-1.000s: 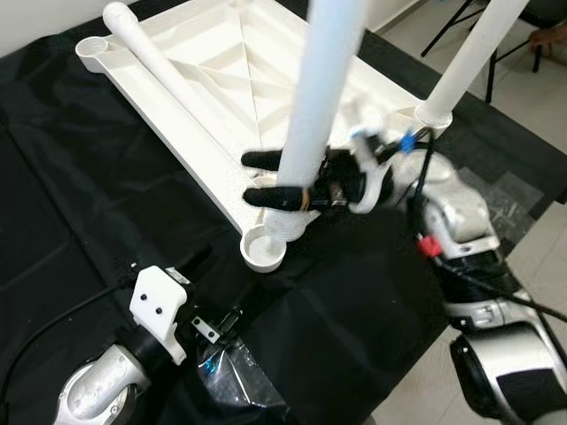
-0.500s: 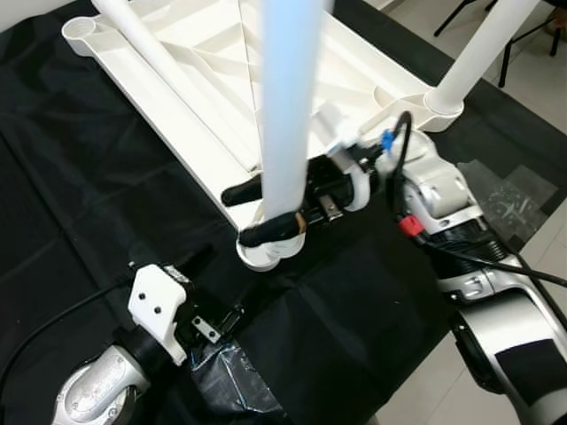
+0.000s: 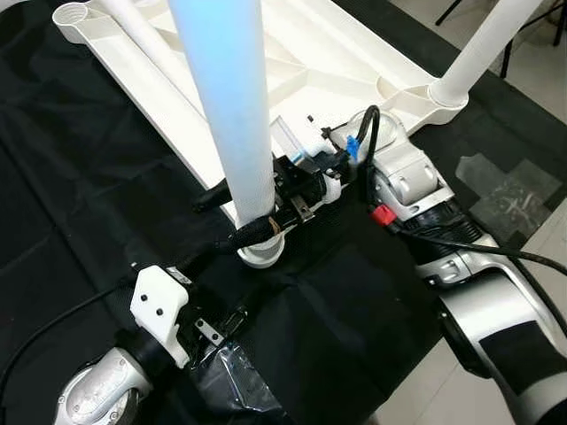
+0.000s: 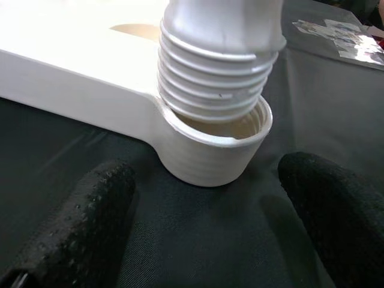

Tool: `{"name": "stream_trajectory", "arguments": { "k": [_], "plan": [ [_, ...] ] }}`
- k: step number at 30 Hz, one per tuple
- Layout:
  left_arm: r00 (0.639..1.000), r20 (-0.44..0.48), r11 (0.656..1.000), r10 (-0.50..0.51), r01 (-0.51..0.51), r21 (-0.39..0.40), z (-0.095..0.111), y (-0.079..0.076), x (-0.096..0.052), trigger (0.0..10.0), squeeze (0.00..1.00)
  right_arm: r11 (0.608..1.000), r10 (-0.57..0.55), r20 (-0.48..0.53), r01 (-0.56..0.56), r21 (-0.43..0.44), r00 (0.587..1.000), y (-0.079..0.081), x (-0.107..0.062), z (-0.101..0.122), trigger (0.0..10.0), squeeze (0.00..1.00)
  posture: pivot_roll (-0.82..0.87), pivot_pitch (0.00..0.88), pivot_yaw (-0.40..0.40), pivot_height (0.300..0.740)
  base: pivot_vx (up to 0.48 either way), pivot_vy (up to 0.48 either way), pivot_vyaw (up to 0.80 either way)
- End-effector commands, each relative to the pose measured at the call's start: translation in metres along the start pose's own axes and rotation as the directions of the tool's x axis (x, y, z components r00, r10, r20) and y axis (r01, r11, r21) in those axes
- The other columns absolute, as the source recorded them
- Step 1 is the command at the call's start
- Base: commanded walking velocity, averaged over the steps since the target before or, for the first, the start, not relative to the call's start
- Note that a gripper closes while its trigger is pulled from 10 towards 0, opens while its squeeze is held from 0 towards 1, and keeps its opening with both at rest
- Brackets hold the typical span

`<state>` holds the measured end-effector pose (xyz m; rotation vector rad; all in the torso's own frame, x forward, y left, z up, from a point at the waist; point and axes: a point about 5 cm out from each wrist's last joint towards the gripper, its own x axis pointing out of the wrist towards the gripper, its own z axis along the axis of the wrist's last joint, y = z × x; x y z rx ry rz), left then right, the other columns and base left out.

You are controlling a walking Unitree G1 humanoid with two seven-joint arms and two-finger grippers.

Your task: Building children table

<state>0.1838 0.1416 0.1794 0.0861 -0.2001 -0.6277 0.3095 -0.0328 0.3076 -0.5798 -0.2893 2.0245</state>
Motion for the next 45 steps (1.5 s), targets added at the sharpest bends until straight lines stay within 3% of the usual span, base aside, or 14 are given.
{"name": "stream_trajectory", "arguments": {
  "k": [1,13,45],
  "plan": [
    [1.0,-0.024,1.0,-0.01,0.01,-0.013,-0.002,-0.004,-0.003,10.0,0.0,0.998,0.064,0.004,-0.064,0.008,0.998,0.005,0.009,-0.007,10.0,0.0,0.03,0.435,-0.04,0.74,0.0,0.0,0.0],
    [1.0,-0.027,1.0,-0.012,0.011,-0.016,-0.001,-0.006,-0.003,10.0,0.0,0.994,0.113,0.05,-0.113,0.004,0.992,0.009,0.024,-0.009,10.0,0.0,0.04,0.438,-0.038,0.74,0.0,0.0,0.0],
    [1.0,-0.026,1.0,-0.013,0.013,-0.015,0.001,-0.005,-0.003,10.0,0.0,0.998,0.048,0.016,-0.049,0.045,0.999,0.01,0.004,-0.018,10.0,0.0,0.04,0.454,-0.032,0.74,0.0,0.0,0.0]
  ]
}}
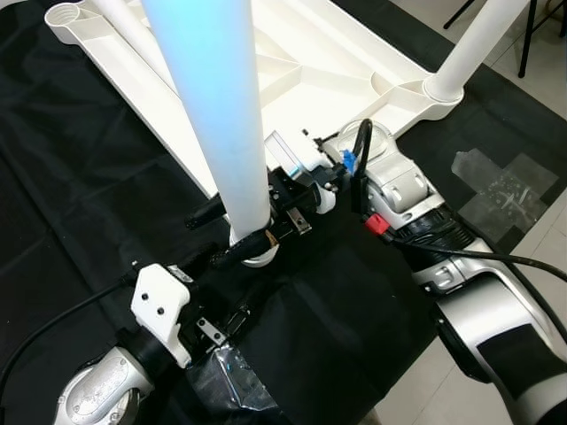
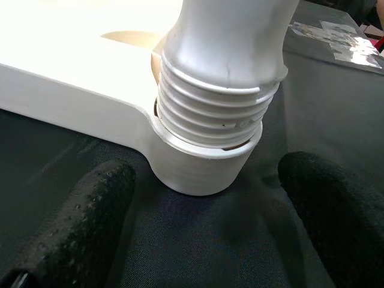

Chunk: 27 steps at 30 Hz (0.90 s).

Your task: Building children table

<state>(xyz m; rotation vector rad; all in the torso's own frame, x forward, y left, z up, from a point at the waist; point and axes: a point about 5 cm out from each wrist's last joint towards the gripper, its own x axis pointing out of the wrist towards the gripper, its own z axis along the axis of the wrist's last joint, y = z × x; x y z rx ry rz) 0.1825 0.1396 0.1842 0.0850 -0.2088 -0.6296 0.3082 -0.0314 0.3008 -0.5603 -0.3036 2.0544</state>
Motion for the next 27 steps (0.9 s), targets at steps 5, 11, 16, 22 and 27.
{"name": "stream_trajectory", "arguments": {
  "k": [5,11,16,22,27],
  "plan": [
    [0.999,-0.034,1.0,-0.013,0.012,-0.016,-0.004,-0.003,-0.003,10.0,0.0,0.999,0.013,-0.02,-0.012,0.05,1.0,0.007,-0.004,-0.013,10.0,0.0,0.04,0.456,-0.032,0.74,0.0,0.0,0.0],
    [0.999,-0.035,1.0,-0.015,0.014,-0.015,-0.004,-0.003,-0.003,10.0,0.0,0.999,0.002,-0.024,-0.001,0.053,1.0,0.006,-0.008,-0.013,10.0,0.0,0.04,0.457,-0.03,0.74,0.0,0.0,0.0],
    [0.999,-0.035,1.0,-0.016,0.015,-0.015,-0.004,-0.003,-0.003,10.0,0.0,0.998,-0.004,-0.026,0.005,0.055,1.0,0.006,-0.01,-0.013,10.0,0.0,0.04,0.458,-0.031,0.74,0.0,0.0,0.0],
    [0.999,-0.035,1.0,-0.02,0.019,-0.013,-0.004,-0.004,-0.002,10.0,0.0,0.998,-0.016,-0.017,0.017,0.066,1.0,0.007,-0.012,-0.014,10.0,0.0,0.04,0.453,-0.031,0.74,0.0,0.0,0.0],
    [0.999,-0.033,1.0,-0.019,0.018,-0.013,-0.004,-0.003,-0.001,10.0,0.0,0.997,-0.023,-0.013,0.023,0.069,1.0,0.006,-0.013,-0.014,10.0,0.0,0.04,0.455,-0.03,0.74,0.0,0.0,0.0]
  ]
}}
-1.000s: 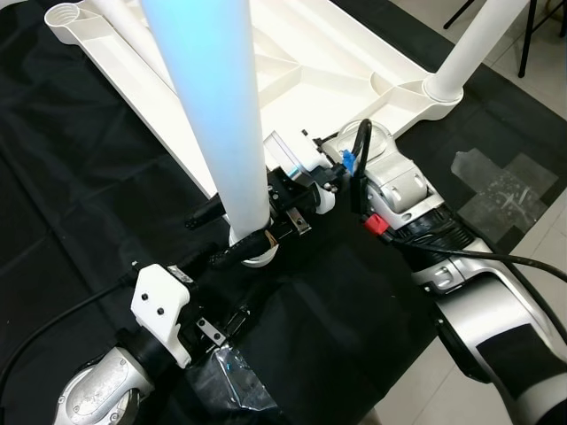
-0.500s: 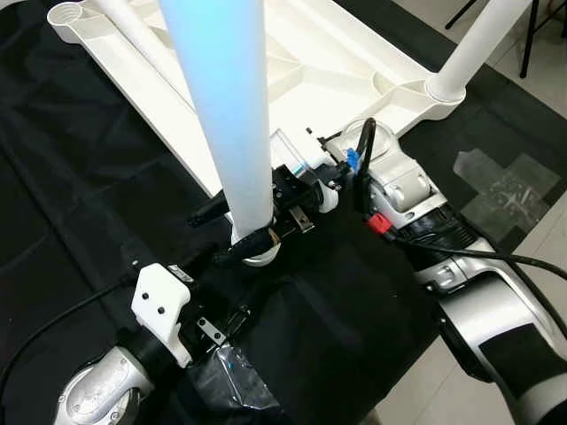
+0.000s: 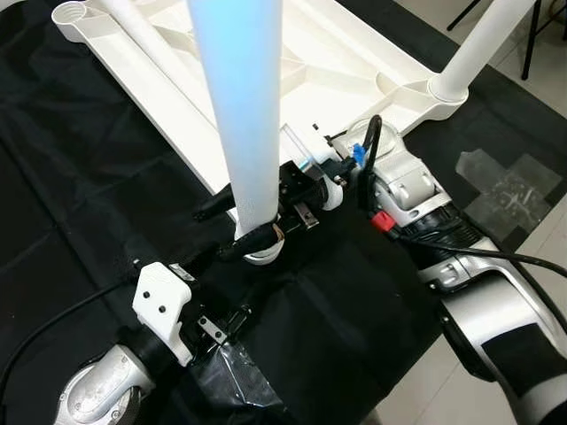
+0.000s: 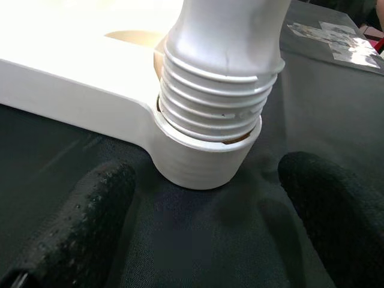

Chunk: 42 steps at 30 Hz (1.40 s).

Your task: Building children table

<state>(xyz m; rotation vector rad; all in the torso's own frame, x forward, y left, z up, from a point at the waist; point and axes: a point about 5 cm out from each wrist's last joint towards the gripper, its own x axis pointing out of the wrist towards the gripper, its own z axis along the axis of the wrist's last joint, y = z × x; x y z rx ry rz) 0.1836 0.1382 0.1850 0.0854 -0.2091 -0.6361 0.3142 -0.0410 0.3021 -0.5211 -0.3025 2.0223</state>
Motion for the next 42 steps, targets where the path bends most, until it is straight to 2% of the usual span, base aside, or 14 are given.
{"name": "stream_trajectory", "arguments": {
  "k": [1,16,23,32,38,42],
  "plan": [
    [0.999,-0.034,1.0,-0.012,0.012,-0.012,-0.005,-0.003,-0.003,10.0,0.0,0.999,0.017,-0.03,-0.016,0.05,0.999,0.006,-0.002,-0.012,10.0,0.0,0.04,0.455,-0.03,0.74,0.0,0.0,0.0],
    [0.999,-0.03,1.0,-0.013,0.013,-0.015,-0.005,-0.004,-0.003,10.0,0.0,0.999,0.0,-0.049,0.002,0.052,0.999,0.004,-0.006,-0.013,10.0,0.0,0.03,0.458,-0.025,0.74,0.0,0.0,0.0],
    [1.0,-0.029,1.0,-0.011,0.01,-0.016,-0.005,-0.004,-0.003,10.0,0.0,0.999,0.018,-0.102,-0.015,0.038,0.995,0.005,-0.003,-0.018,10.0,0.0,0.02,0.456,-0.03,0.74,0.0,0.0,0.0],
    [1.0,-0.028,1.0,-0.01,0.01,-0.015,-0.005,-0.005,-0.003,10.0,0.0,1.0,0.0,-0.122,0.004,0.03,0.993,0.005,-0.003,-0.02,10.0,0.0,0.02,0.457,-0.031,0.74,0.0,0.0,0.0],
    [1.0,-0.026,1.0,-0.009,0.009,-0.015,-0.005,-0.005,-0.002,10.0,0.0,0.991,-0.12,-0.096,0.125,0.047,0.988,0.013,-0.002,-0.025,10.0,0.0,0.02,0.459,-0.032,0.74,0.0,0.0,0.0],
    [1.0,-0.026,1.0,-0.01,0.01,-0.015,-0.004,-0.005,-0.002,10.0,0.0,0.96,-0.265,-0.089,0.271,0.069,0.96,0.021,0.001,-0.029,10.0,0.0,0.01,0.462,-0.034,0.74,0.0,0.0,0.0]
  ]
}}
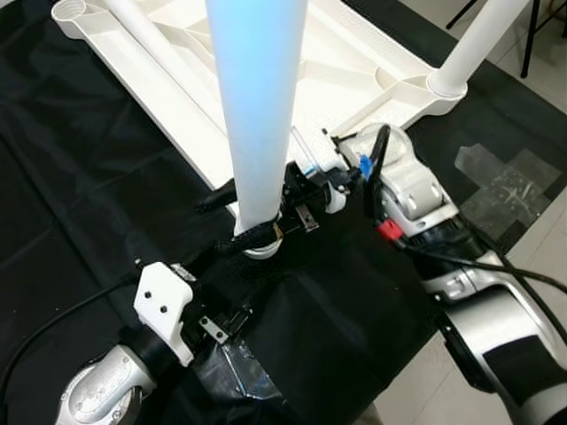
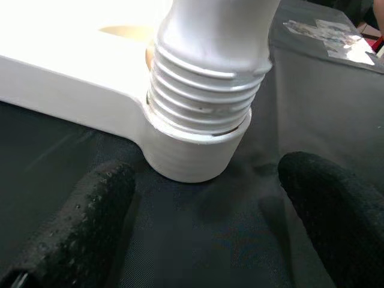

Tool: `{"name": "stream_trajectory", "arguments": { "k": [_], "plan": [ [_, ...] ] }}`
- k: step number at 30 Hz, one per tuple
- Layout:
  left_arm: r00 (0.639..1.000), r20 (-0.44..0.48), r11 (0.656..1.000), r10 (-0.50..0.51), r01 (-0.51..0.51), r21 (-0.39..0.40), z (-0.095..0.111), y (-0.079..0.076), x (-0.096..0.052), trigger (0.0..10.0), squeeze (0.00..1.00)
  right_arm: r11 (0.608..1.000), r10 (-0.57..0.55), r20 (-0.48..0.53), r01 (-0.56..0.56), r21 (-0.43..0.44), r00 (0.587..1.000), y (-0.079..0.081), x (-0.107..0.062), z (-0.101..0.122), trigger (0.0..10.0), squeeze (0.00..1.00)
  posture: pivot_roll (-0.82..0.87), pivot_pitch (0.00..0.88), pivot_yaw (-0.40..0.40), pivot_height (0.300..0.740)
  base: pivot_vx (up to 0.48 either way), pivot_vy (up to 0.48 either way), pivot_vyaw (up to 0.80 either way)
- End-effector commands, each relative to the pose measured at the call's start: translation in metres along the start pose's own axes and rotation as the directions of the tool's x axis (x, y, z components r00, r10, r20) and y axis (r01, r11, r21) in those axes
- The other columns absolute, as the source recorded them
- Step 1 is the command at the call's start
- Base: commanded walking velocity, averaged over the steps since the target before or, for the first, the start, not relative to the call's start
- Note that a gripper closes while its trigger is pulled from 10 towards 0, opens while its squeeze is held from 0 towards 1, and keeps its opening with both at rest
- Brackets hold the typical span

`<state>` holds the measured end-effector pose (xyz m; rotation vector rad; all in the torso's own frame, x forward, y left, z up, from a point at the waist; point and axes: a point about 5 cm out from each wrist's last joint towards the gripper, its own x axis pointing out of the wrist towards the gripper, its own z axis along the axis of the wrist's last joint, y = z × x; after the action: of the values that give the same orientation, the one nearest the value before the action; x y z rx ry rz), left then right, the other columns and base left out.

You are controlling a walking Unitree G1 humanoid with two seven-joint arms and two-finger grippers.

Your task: Building children table

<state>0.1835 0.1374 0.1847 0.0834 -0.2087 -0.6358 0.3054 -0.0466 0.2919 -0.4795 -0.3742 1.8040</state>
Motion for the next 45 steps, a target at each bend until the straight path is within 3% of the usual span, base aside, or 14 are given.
{"name": "stream_trajectory", "arguments": {
  "k": [1,4,9,10,12,14,16,17,23,31,39,41,43,45],
  "plan": [
    [1.0,-0.026,1.0,-0.011,0.011,-0.013,-0.004,-0.004,-0.003,10.0,0.0,0.989,-0.092,-0.092,0.102,0.105,0.992,0.01,0.0,-0.025,10.0,0.0,0.01,0.462,-0.034,0.74,0.0,0.0,0.0],
    [1.0,-0.026,1.0,-0.011,0.011,-0.013,-0.004,-0.004,-0.003,10.0,0.0,0.983,-0.136,-0.088,0.146,0.115,0.987,0.014,0.003,-0.026,10.0,0.0,0.01,0.462,-0.034,0.74,0.0,0.0,0.0],
    [1.0,-0.026,1.0,-0.012,0.011,-0.012,-0.004,-0.004,-0.002,10.0,0.0,0.934,-0.309,-0.09,0.32,0.159,0.947,0.027,0.024,-0.032,10.0,0.0,0.01,0.464,-0.043,0.74,0.0,0.0,0.0],
    [1.0,-0.026,1.0,-0.012,0.011,-0.01,-0.004,-0.003,-0.002,10.0,0.0,0.896,-0.392,-0.106,0.405,0.183,0.914,0.034,0.037,-0.036,10.0,0.0,0.0,0.462,-0.046,0.74,0.0,0.0,0.0],
    [1.0,-0.026,1.0,-0.012,0.011,-0.01,-0.004,-0.003,-0.002,10.0,0.0,0.896,-0.392,-0.106,0.405,0.183,0.914,0.034,0.037,-0.036,10.0,0.0,0.0,0.462,-0.046,0.74,0.0,0.0,0.0],
    [1.0,-0.026,1.0,-0.01,0.01,-0.006,-0.005,-0.003,-0.002,10.0,0.0,0.811,-0.515,-0.182,0.545,0.215,0.838,0.048,0.061,-0.044,10.0,0.0,0.0,0.455,-0.046,0.74,0.0,0.0,0.0],
    [1.0,-0.026,1.0,-0.01,0.01,-0.006,-0.005,-0.003,-0.002,10.0,0.0,0.811,-0.515,-0.182,0.545,0.215,0.838,0.048,0.061,-0.044,10.0,0.0,0.0,0.455,-0.046,0.74,0.0,0.0,0.0],
    [1.0,-0.025,1.0,-0.009,0.009,0.0,-0.005,-0.002,-0.001,10.0,0.0,0.757,-0.58,-0.244,0.625,0.189,0.777,0.052,0.068,-0.047,10.0,0.0,0.0,0.45,-0.047,0.74,0.0,0.0,0.0],
    [1.0,-0.022,1.0,0.001,-0.001,0.006,-0.005,0.0,-0.001,10.0,0.0,0.705,-0.641,-0.296,0.696,0.138,0.708,0.052,0.065,-0.046,10.0,0.0,0.01,0.446,-0.052,0.74,0.0,0.0,0.0],
    [0.998,-0.002,0.998,0.056,-0.056,0.006,-0.002,0.01,-0.002,10.0,0.0,0.674,-0.671,-0.311,0.729,0.124,0.673,0.053,0.066,-0.044,10.0,0.0,0.01,0.423,-0.053,0.74,0.0,0.0,0.0],
    [0.995,0.026,0.995,0.097,-0.098,0.035,0.004,0.023,-0.001,10.0,0.0,0.67,-0.672,-0.319,0.732,0.124,0.668,0.056,0.069,-0.045,10.0,0.0,0.01,0.403,-0.052,0.74,0.0,0.0,0.0],
    [0.978,0.11,0.983,0.175,-0.179,0.032,0.023,0.044,0.001,10.0,0.0,0.674,-0.666,-0.322,0.728,0.129,0.673,0.059,0.07,-0.046,10.0,0.0,0.01,0.392,-0.055,0.74,0.0,0.0,0.0],
    [0.978,0.11,0.983,0.175,-0.179,0.032,0.023,0.044,0.001,10.0,0.0,0.674,-0.666,-0.322,0.728,0.129,0.673,0.059,0.07,-0.046,10.0,0.0,0.01,0.392,-0.055,0.74,0.0,0.0,0.0],
    [0.95,0.203,0.969,0.236,-0.245,0.02,0.046,0.065,0.002,10.0,0.0,0.677,-0.66,-0.326,0.724,0.131,0.676,0.06,0.071,-0.047,10.0,0.0,0.02,0.386,-0.058,0.74,0.0,0.0,0.0]
  ]
}}
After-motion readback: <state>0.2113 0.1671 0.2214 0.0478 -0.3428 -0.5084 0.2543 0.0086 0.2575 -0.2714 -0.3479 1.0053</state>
